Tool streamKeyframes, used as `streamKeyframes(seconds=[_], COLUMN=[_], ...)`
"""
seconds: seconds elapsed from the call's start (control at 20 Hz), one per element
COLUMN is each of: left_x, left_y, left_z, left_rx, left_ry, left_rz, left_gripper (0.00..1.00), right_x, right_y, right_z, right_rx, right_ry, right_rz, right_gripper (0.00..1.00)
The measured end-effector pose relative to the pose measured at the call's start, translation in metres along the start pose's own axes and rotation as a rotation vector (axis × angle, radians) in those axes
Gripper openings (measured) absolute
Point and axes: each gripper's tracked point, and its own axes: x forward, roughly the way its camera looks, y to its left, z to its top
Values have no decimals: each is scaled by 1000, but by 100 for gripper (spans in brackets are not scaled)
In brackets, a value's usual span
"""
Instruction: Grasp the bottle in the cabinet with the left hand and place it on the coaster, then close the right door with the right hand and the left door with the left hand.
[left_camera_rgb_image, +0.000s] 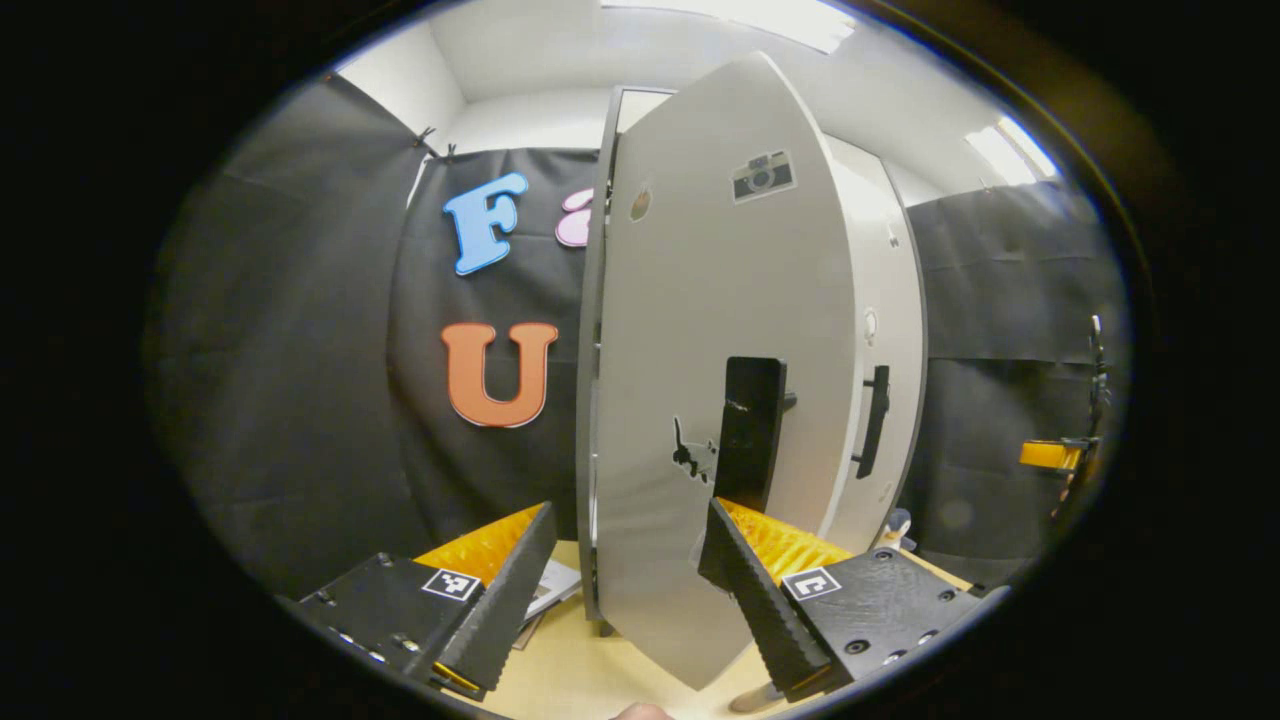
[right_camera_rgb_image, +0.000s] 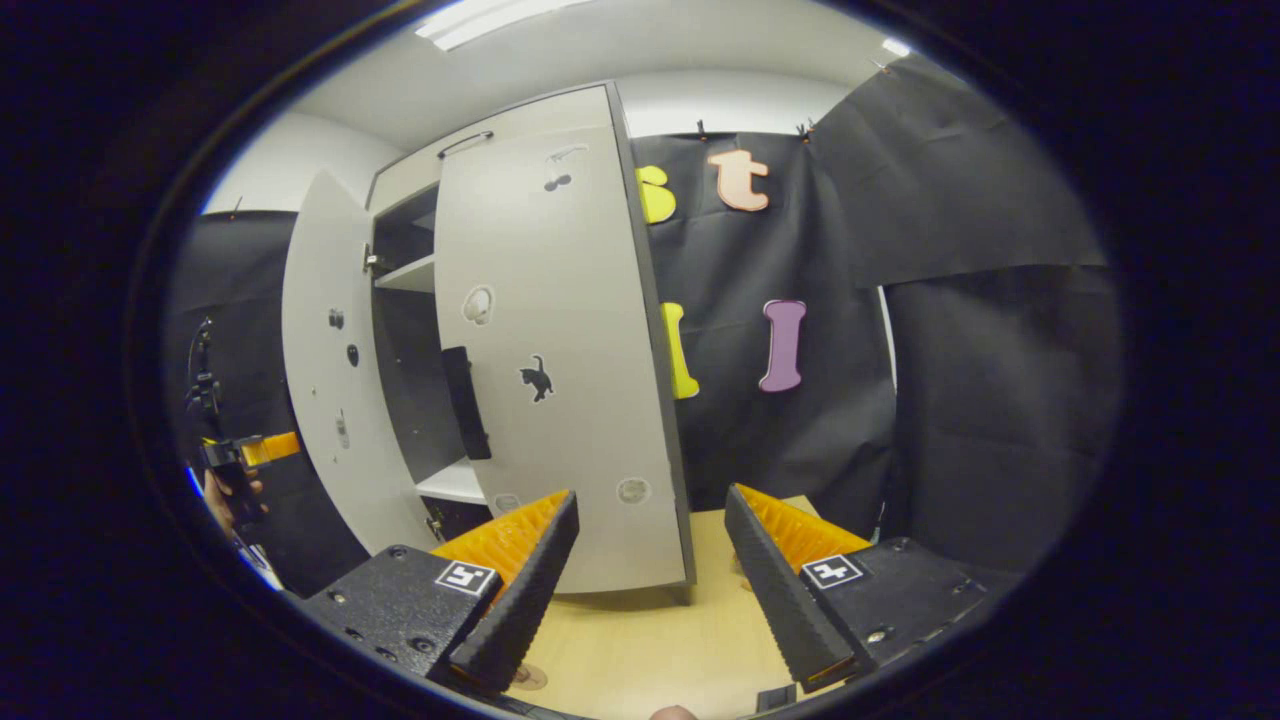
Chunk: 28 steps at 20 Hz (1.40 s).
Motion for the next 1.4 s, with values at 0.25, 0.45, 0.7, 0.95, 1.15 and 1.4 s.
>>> streamKeyframes(seconds=[0.25,0.45,0.7,0.95,1.15,1.4], left_x=[8,18,37,42,35,18], left_y=[-18,-42,-73,-95,-102,-107], left_z=[2,1,-2,7,7,22], left_rx=[-18,-31,-11,42,40,-14], left_ry=[-9,-12,11,0,14,-1], left_rz=[-40,-93,-139,-146,-122,-83], left_gripper=[100,100,100,100,100,100], right_x=[-7,-11,-17,-27,-35,-39], right_y=[-8,-9,-9,-10,6,29], right_z=[3,4,7,27,47,79], right_rx=[-27,-32,-22,-37,-43,-70], right_ry=[-13,-17,-19,-68,-125,-201], right_rz=[-22,-26,-18,-28,6,29], right_gripper=[96,96,96,96,96,96])
